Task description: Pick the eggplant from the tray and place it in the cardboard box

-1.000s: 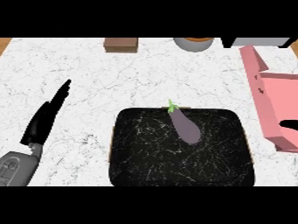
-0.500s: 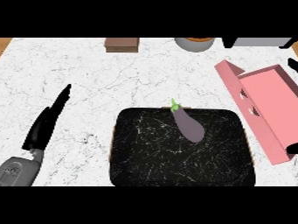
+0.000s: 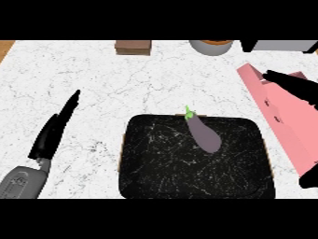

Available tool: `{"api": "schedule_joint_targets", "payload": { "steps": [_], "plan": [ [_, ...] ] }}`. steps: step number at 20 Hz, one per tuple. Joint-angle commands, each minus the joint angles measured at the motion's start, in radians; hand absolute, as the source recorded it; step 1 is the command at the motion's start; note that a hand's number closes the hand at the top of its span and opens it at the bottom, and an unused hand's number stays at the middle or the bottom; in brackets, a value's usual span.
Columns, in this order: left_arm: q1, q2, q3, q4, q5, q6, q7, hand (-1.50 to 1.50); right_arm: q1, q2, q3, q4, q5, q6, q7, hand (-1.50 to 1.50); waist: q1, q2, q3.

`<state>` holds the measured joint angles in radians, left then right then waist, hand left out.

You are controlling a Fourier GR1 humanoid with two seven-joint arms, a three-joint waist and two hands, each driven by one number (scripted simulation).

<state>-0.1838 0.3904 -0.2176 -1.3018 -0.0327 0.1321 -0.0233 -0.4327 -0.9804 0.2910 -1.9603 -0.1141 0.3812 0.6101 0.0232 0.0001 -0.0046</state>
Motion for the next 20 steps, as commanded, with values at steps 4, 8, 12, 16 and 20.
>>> {"api": "schedule_joint_targets", "payload": {
  "steps": [4,8,12,16,20],
  "plan": [
    [-0.033,-0.009,0.006,-0.056,-0.004,-0.009,0.069,0.00,-0.255,0.153,0.205,0.003,-0.033,0.095,0.419,-1.50,0.011,0.000,0.002],
    [0.000,-0.026,0.015,0.024,-0.025,0.003,-0.020,0.00,-0.359,0.246,0.274,0.036,-0.041,0.110,0.581,-1.50,-0.006,-0.001,0.001],
    [-0.016,-0.022,0.025,0.021,-0.016,-0.024,-0.009,0.00,-0.440,0.330,0.328,0.226,-0.004,0.120,0.562,-1.50,0.005,0.003,0.002],
    [-0.023,-0.023,0.041,0.060,-0.034,-0.020,-0.039,0.00,-0.438,0.389,0.364,0.268,0.011,0.107,0.584,-1.50,-0.014,0.000,0.003],
    [0.006,-0.051,0.026,0.011,-0.062,0.019,0.002,0.00,-0.450,0.467,0.387,0.295,0.005,0.082,0.652,-1.50,-0.015,-0.003,0.003]
  ]
}}
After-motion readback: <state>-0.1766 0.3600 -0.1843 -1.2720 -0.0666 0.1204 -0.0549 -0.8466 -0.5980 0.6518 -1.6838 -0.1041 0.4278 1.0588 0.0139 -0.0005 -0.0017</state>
